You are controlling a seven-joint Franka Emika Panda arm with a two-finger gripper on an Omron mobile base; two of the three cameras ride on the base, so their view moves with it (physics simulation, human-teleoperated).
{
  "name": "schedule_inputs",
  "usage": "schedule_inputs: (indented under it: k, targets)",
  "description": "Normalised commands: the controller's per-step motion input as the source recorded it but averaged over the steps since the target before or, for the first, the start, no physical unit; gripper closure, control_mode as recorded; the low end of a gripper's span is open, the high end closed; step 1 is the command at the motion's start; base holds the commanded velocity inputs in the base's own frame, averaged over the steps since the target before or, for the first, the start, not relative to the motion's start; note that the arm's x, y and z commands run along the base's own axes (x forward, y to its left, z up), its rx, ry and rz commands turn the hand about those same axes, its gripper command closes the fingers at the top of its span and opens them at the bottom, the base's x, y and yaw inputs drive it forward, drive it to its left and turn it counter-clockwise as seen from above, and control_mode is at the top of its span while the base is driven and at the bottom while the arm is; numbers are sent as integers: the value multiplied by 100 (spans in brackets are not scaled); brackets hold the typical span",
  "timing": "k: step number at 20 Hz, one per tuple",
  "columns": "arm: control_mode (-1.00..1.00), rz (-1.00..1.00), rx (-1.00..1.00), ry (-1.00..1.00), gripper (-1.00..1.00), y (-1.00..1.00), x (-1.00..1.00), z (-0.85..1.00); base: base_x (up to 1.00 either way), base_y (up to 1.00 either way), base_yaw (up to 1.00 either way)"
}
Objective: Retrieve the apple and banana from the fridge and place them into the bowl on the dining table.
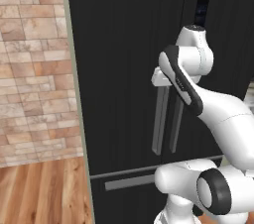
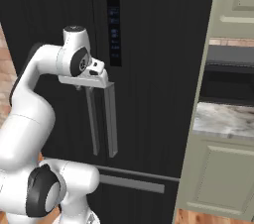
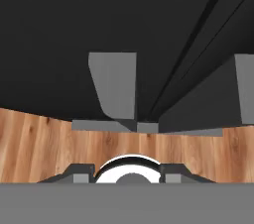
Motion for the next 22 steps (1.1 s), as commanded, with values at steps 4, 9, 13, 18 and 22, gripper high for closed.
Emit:
schedule_inputs:
  k: [4, 9, 13, 18, 22]
  targets:
    - [-100, 0, 0, -7, -100, -3, -30, 0, 0, 0, 0]
    - [-100, 0, 0, -23, -100, -12, -68, -5, 0, 0, 0]
    - [-100, 0, 0, -23, -100, -10, -57, -9, 0, 0, 0]
    - [-100, 0, 0, -20, -100, -2, -39, -14, 0, 0, 0]
    - [-100, 0, 0, -23, -100, 0, -29, -20, 0, 0, 0]
